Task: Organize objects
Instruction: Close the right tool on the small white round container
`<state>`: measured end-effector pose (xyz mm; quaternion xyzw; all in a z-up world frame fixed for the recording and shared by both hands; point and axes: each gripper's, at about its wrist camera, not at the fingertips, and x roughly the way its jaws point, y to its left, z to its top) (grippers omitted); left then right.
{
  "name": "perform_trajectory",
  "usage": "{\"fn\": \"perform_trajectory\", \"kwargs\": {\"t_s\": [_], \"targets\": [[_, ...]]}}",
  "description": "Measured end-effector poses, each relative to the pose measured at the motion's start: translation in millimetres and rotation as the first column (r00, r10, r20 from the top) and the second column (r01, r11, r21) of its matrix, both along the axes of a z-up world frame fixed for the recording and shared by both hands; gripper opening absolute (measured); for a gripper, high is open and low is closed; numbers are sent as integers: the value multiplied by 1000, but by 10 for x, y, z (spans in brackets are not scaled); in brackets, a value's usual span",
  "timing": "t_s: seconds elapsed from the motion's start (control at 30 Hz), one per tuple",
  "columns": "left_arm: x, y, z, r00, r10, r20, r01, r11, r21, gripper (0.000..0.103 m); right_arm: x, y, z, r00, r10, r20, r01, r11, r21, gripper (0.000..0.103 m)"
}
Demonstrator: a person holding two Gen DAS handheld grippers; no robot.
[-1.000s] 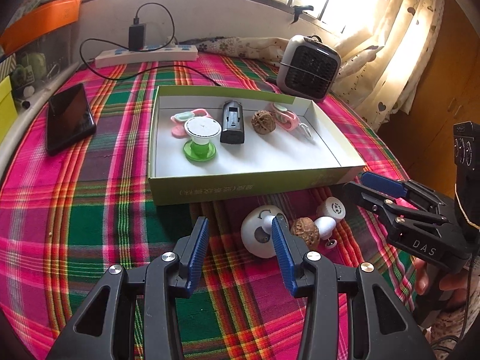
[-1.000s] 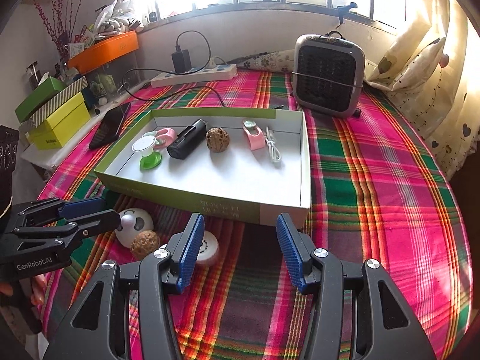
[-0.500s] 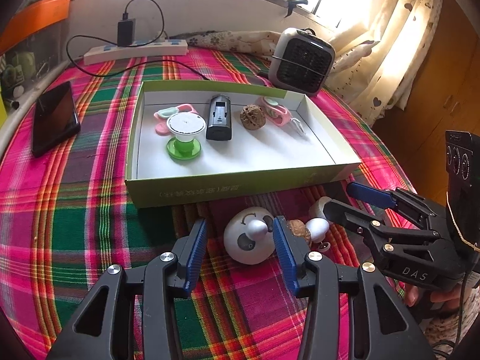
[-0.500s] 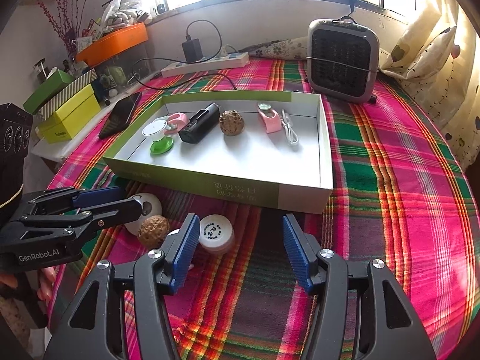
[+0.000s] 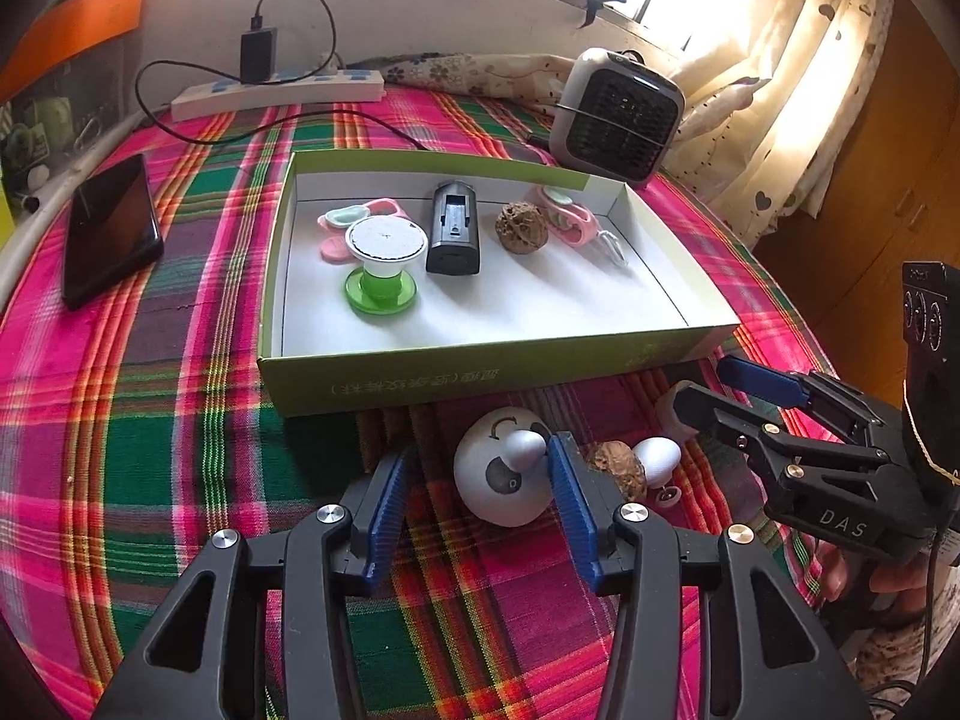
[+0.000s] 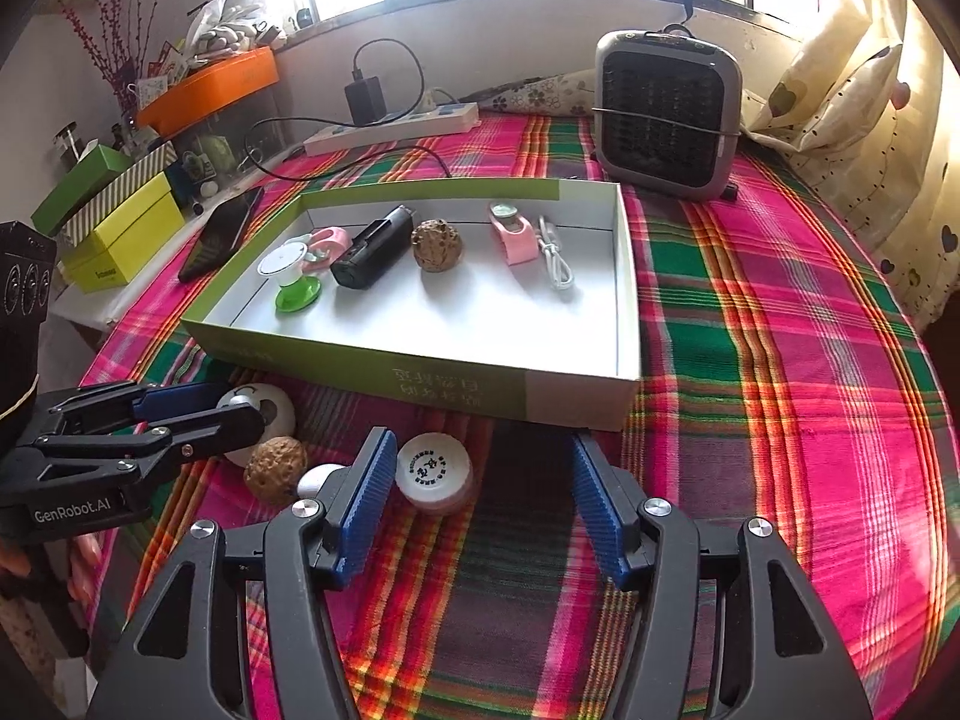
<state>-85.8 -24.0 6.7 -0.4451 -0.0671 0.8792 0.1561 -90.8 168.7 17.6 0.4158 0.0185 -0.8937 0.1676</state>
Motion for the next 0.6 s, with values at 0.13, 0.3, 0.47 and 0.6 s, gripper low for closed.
{"fn": "perform_trajectory", "kwargs": {"t_s": [0.13, 0.3, 0.47, 0.6], "targets": [[-15, 0, 0, 1000, 2, 1, -2, 1000, -1, 45, -5, 33, 1, 1000, -13, 5, 13, 1000, -2, 59], [-22, 4, 2, 1000, 2, 1, -2, 1000, 0, 45, -11, -54, -52, 1000, 13, 21, -13, 1000, 4, 59], [-28, 9, 2, 1000, 2, -1, -2, 1000, -2, 45, -26, -51, -86, 999, 7, 31, -7, 1000, 12, 59], [-38, 14, 0, 1000, 5, -2, -5, 1000, -1, 45, -25, -41, -89, 999, 4, 32, -4, 1000, 10, 59]]}}
